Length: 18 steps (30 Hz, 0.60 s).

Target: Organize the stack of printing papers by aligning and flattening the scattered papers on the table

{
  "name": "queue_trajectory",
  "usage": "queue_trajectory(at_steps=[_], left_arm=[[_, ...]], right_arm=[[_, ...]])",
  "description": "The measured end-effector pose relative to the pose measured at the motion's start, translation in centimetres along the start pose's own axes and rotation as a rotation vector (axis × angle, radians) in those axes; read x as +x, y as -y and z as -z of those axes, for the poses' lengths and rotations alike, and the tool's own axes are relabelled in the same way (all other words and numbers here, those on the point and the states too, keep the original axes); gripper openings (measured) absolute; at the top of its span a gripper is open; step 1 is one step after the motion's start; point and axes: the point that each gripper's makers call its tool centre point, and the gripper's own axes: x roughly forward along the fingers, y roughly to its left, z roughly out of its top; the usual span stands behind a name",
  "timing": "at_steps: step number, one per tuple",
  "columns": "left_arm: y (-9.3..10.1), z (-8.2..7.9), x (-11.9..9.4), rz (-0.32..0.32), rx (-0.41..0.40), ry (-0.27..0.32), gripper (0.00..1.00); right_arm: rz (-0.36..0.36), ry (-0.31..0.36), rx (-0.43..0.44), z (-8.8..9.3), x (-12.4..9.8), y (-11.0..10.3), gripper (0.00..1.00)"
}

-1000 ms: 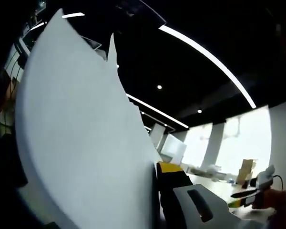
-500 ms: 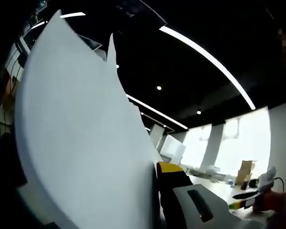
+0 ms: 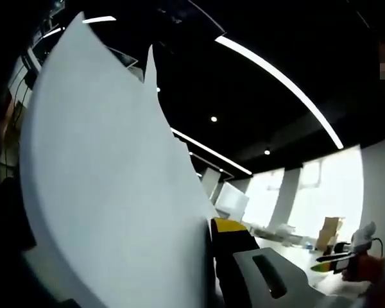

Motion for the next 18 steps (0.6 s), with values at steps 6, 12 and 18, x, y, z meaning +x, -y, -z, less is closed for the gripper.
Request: queue_trajectory(at_steps=[6,12,18], left_arm=[[0.1,0.0,0.0,0.002,-0.003,0.002,0.09],[0.3,0.1,0.0,0.003,-0.001,-0.001,0.09],[0.3,0.1,0.0,0.003,0.001,-0.002,0.09]], right_arm=[[0.018,-0.019,-0.005,0.5,-0.5,0.4,0.9],[0.032,-0.03,-0.003,1.0,-1.0,1.0,0.9],[0.031,-0.036,0.001,1.2,-1.2,1.2,0.9]])
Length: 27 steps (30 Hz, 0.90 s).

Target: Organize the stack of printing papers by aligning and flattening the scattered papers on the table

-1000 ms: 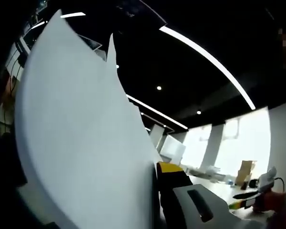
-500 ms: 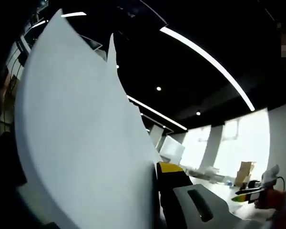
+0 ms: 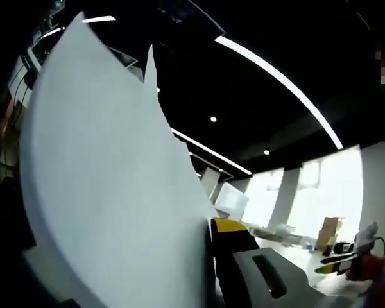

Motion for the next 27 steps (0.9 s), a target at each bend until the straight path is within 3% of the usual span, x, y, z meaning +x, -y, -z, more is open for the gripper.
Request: queue_trajectory(at_steps=[6,15,18,21,23,25,27], left_arm=[[-0.1,0.0,0.0,0.0,0.0,0.0,0.09],[-0.1,0.0,0.1,0.003,0.001,-0.004,0.09],[-0.1,0.0,0.1,0.003,0.002,-0.004,0.09],[-0.1,0.0,0.1,0.005,0.002,-0.006,0.09],[-0.1,0.0,0.1,0.006,0.002,-0.007,0.09],[-0.1,0.0,0.1,0.007,0.003,-0.006,0.09],[-0.1,-0.1,0.2,0.007,0.002,-0.006,0.09]], right_arm=[[-0.004,-0.004,-0.001,0.1,-0.1,0.0,0.9],[-0.065,-0.022,0.014,1.0,-0.1,-1.6,0.9],[-0.065,-0.02,-0.008,0.7,0.5,-1.0,0.9],[-0.113,0.006,0.05,0.0,1.5,-0.1,0.9],[-0.118,-0.004,0.044,-0.1,2.0,0.8,0.9],[-0.155,0.043,-0.013,-1.0,2.2,0.8,0.9],[-0.184,0.041,-0.044,-1.0,2.3,0.5,0.9]])
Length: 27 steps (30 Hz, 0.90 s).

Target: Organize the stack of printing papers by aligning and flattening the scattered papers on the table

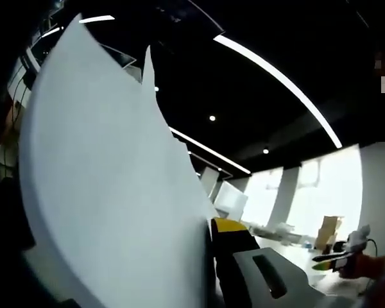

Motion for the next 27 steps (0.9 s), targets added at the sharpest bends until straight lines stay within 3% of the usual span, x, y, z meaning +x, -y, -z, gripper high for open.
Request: queue_trajectory(at_steps=[7,9,13,18,22,27], left_arm=[[0.0,0.0,0.0,0.0,0.0,-0.001,0.09],[0.0,-0.1,0.0,0.002,0.001,0.0,0.09],[-0.1,-0.1,0.0,0.0,0.0,0.0,0.09],[0.0,-0.1,-0.1,0.002,0.001,0.001,0.09],[-0.1,-0.1,-0.1,0.001,0.0,0.003,0.09],[0.0,-0.1,-0.1,0.001,0.002,0.003,0.09]], right_arm=[[-0.137,0.016,-0.016,-0.9,0.9,-1.2,0.9],[-0.232,0.022,0.057,-1.3,1.4,-1.5,0.9],[-0.323,0.036,0.141,-2.1,2.1,-1.2,0.9],[-0.322,0.035,0.183,-2.1,4.2,0.5,0.9],[-0.23,-0.085,0.067,0.2,5.7,1.9,0.89],[-0.241,-0.07,0.055,0.2,6.8,1.8,0.9]])
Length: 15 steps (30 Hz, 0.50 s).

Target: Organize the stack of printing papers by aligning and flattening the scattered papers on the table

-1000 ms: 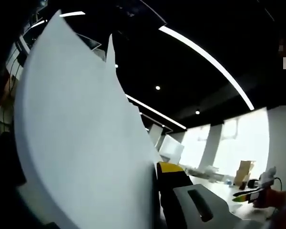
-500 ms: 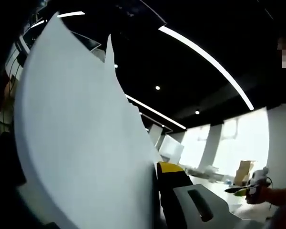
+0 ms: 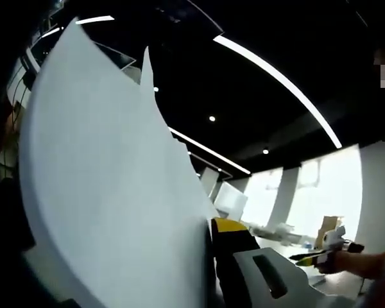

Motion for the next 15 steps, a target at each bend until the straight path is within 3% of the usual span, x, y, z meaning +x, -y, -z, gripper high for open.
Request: queue_trajectory(at_steps=[7,9,11,15], left_arm=[[0.0,0.0,0.0,0.0,-0.004,0.001,0.09],[0.0,0.0,0.1,0.0,-0.005,0.0,0.09],[0.0,0.0,0.1,0.0,-0.006,0.0,0.09],[0.0,0.0,0.0,0.0,-0.008,0.004,0.09]], right_arm=[[0.022,-0.039,-0.024,1.0,1.4,2.2,0.82],[0.035,-0.078,-0.075,1.6,1.6,2.5,0.82],[0.031,-0.058,-0.075,1.4,1.8,2.6,0.81],[-0.014,-0.079,-0.025,1.7,2.1,2.4,0.81]])
